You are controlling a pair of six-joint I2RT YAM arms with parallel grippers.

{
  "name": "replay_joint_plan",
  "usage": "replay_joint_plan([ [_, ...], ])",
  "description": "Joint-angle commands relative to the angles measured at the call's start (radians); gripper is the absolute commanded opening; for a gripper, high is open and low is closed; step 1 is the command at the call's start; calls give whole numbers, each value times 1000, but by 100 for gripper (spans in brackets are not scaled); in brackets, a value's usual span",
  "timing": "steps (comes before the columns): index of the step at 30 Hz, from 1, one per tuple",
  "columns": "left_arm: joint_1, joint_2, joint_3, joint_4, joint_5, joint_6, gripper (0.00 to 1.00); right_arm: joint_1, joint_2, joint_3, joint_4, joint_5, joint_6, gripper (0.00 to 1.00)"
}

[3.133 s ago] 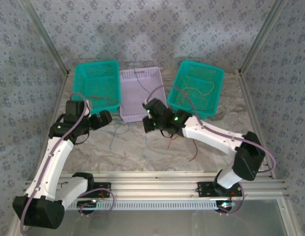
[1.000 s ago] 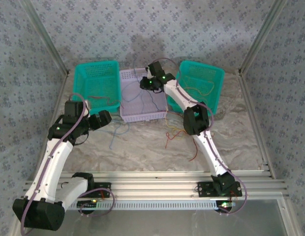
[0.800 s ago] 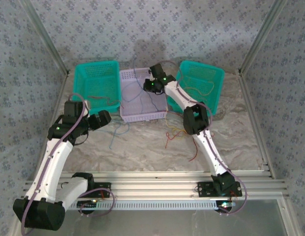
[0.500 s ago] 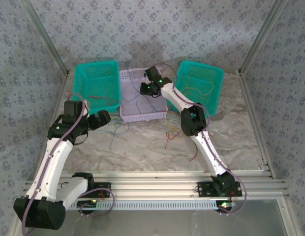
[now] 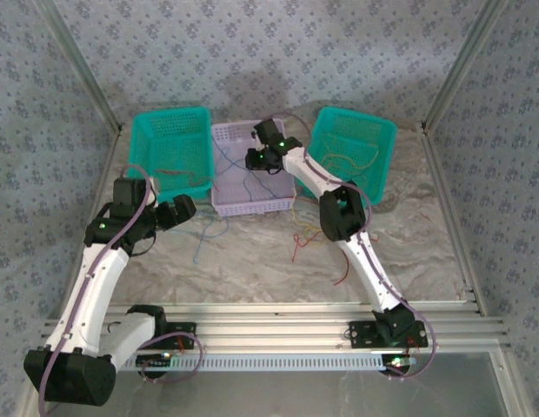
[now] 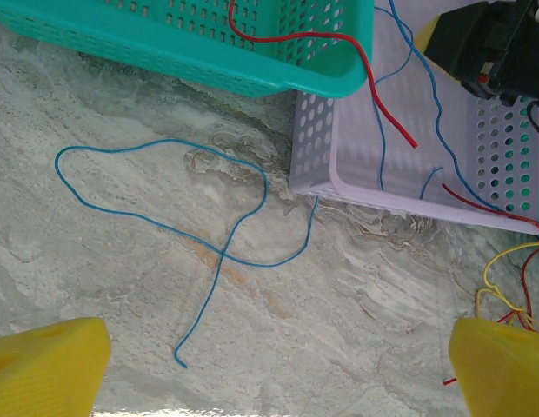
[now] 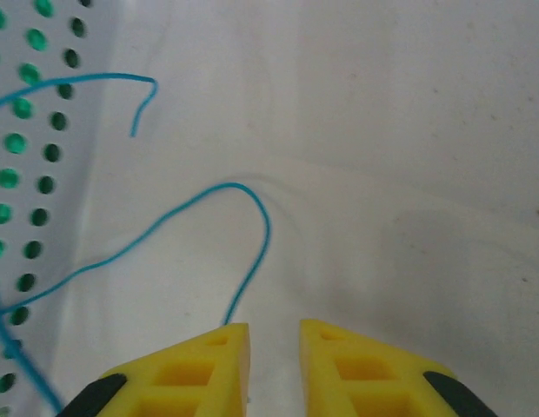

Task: Untangle the cables

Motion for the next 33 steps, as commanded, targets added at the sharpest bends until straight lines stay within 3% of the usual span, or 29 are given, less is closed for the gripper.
replay_joint_plan([
  [1,10,-3,0,-4,24,12,100,22,-76,-2,4,19,-32,26],
  [5,10,-4,0,-4,25,13,100,15,-161,-119,112,59,-27,36],
  [12,10,-4,-4,1,40,7,100,12,-143,-98,90,-107,-61,45],
  [22,10,-4,-8,4,48,1,99,25,-104,-121,28,-191,-101,45],
  [33,10,-2,-11,10,54,-4,100,41,-82,-146,-1,-178,-156,44],
])
